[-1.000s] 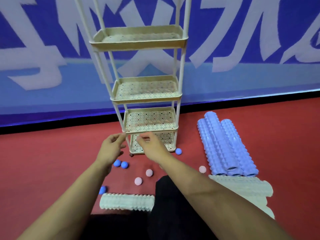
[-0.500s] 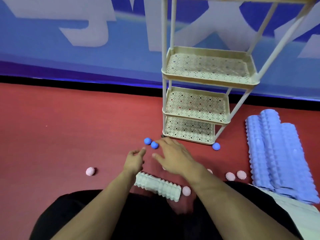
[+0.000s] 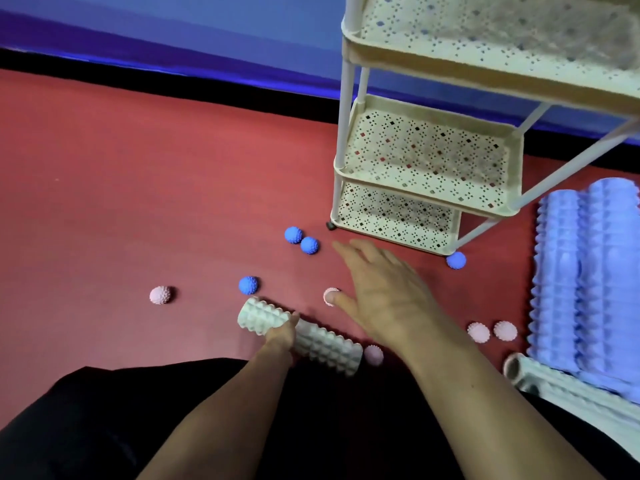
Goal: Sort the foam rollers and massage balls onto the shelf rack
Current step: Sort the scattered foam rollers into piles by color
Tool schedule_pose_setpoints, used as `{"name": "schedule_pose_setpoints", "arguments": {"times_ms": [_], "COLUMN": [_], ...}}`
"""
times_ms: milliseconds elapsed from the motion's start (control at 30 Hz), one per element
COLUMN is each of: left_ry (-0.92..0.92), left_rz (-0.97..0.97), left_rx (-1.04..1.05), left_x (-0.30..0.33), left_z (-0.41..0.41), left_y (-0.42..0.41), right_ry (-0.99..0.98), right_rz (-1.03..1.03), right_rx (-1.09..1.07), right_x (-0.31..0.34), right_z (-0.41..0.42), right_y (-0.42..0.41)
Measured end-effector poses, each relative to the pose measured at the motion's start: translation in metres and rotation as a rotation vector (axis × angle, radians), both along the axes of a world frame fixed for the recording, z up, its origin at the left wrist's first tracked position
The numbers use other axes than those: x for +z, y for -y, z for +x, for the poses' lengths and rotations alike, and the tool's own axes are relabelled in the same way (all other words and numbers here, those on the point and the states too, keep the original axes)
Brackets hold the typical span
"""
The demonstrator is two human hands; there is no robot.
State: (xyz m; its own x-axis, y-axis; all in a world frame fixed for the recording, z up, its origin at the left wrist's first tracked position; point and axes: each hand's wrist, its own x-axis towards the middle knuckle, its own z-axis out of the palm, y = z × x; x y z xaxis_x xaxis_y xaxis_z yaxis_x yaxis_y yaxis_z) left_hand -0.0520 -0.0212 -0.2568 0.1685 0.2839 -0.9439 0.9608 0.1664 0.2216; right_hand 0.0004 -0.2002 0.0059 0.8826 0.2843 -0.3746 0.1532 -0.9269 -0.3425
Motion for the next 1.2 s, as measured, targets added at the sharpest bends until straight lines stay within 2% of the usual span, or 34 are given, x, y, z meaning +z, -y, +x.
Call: {"name": "schedule_pose_setpoints", "arguments": {"times_ms": [67,167,233,300,400,467,533,733,967,1200], "left_ry": [-0.034,-0.055,-0.076,-0.033,0.042,0.048,0.109,0.250,0.634,0.930], "left_rz": [-0.062,-0.093,-0.154,-0.212,-0.188,-0.154,-0.098,-0.017,-0.061,-0.149], "left_rx": [0.031,-0.013,0.061,0.093,0.118,0.182,0.252,0.257,0.042,-0.112], "left_x": [-0.002,0.032,0.031,0.019,-0.030,-0.024,0.013,0.057,0.169,0.306], "left_z": [-0.001,0.008,0.009,0.009,-0.002,-0.004,0.001,0.011,0.029,0.003], "left_y": [0.004,0.016,0.022,0.019,0.007,0.007,0.013,0.003,0.008,0.012], "right_ry": [0.008,0.039,0.059,0.059,0.060,0.071,0.070,0.029,0.013,0.004], "right_rz": [0.013,0.033,0.053,0.059,0.057,0.050,0.044,0.049,0.126,0.255], "right_rx": [-0.011,-0.004,0.003,0.013,0.017,0.008,-0.004,-0.017,-0.062,-0.020], "right_x": [-0.003,-0.005,-0.006,-0.008,-0.012,-0.013,-0.014,-0.005,0.019,0.083], "right_z": [0.003,0.003,0.002,0.002,0.003,0.005,0.006,0.014,0.007,-0.035], "right_y": [0.003,0.003,0.001,-0.002,-0.001,0.003,0.005,0.006,0.014,0.006]}}
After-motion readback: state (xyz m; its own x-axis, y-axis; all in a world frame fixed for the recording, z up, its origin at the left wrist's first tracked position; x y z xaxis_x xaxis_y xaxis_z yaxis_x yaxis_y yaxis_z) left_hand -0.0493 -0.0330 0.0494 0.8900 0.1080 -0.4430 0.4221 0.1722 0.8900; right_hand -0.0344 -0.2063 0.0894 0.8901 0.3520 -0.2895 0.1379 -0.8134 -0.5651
